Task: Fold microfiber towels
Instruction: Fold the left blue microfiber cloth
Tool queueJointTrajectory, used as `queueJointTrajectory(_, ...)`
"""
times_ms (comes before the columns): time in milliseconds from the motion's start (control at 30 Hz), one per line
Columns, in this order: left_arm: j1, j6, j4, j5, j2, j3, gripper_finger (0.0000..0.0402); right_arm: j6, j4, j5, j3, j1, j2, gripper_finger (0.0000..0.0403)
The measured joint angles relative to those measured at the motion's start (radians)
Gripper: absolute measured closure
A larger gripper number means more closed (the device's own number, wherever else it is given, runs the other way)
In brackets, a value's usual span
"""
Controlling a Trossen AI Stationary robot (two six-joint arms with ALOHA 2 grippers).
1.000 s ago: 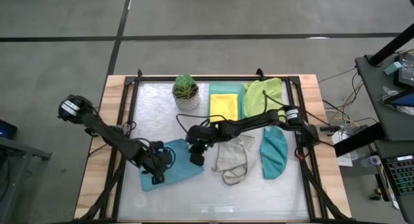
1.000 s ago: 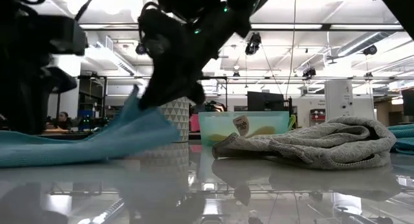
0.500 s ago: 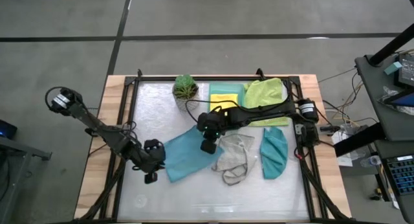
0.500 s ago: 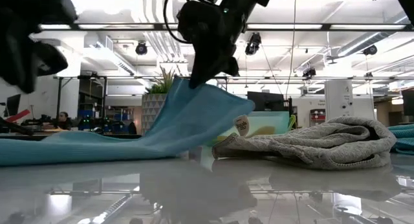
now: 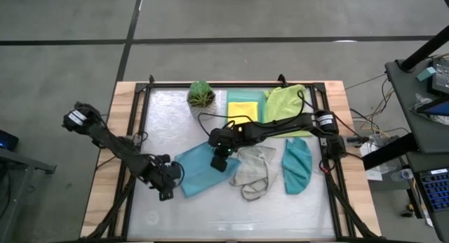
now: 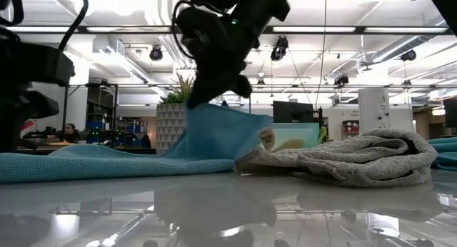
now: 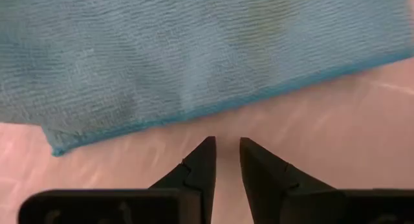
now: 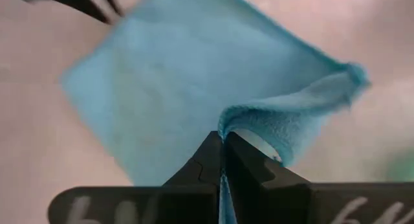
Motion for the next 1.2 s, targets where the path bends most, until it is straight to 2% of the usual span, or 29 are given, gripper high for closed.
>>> queueJointTrajectory(167, 0.000, 0.000, -0.001, -0.002, 0.035, 0.005, 0.0343, 0.026, 0.153, -0.096, 0.003, 0.001, 0.047, 0.0394)
queueJointTrajectory(533, -0.001, 0.001, 0.011, -0.037, 0.004, -0.005, 0.0344, 0.014, 0.309, -0.100, 0.124, 0.001, 0.181, 0.0394)
queueJointTrajectory(733, 0.000, 0.008, 0.013, -0.054, 0.004, -0.007, 0.0344, 0.014, 0.326, -0.104, 0.263, 0.002, 0.303, 0.0394)
queueJointTrajectory(933, 0.000, 0.007, 0.017, -0.058, 0.003, -0.013, 0.0344, 0.025, 0.324, -0.196, 0.424, 0.007, 0.438, 0.0394)
queueJointTrajectory(1200, 0.000, 0.006, 0.029, -0.061, 0.003, -0.018, 0.0344, 0.031, 0.303, -0.200, 0.500, 0.007, 0.504, 0.0383)
